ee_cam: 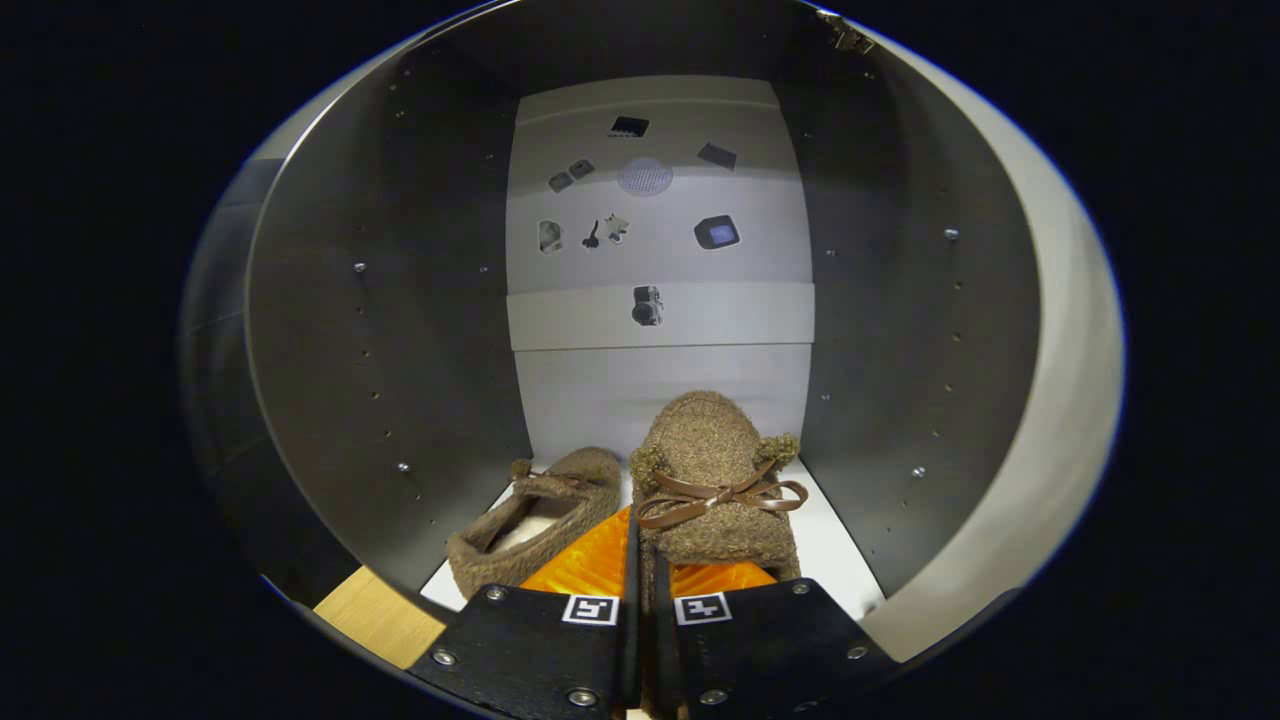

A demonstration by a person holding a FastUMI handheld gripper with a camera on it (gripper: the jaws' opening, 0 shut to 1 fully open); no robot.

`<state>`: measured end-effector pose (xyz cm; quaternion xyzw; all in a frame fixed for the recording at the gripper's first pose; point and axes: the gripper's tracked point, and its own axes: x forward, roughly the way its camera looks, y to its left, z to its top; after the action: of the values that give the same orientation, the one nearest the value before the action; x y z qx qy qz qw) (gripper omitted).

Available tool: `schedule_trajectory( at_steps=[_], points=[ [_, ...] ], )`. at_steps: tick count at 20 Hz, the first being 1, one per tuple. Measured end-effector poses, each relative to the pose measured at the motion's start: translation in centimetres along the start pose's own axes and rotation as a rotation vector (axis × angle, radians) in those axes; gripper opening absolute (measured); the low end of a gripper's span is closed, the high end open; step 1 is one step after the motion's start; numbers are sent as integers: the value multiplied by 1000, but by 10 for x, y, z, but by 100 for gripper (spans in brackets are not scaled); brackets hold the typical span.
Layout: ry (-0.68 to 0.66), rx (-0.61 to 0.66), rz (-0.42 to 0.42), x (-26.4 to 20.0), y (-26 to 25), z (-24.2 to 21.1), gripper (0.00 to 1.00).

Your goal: Open the shoe cabinet door, grab the shoes and put them into the shoe cabinet, then close the shoe cabinet door.

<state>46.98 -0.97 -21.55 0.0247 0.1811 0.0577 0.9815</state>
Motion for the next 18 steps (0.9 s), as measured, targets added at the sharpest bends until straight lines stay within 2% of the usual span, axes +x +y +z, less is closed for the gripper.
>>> schedule_trajectory(
  at_steps=[5, 10, 12, 13, 18],
  points=[
    [48, 25, 20, 43, -3, -10, 6],
    [84, 24, 3, 64, -12, -22, 9],
    [135, 38, -12, 68, -17, -32, 14],
    [144, 60, 11, 68, -12, -32, 19],
    [138, 81, 18, 60, -12, -28, 24]
  ],
)
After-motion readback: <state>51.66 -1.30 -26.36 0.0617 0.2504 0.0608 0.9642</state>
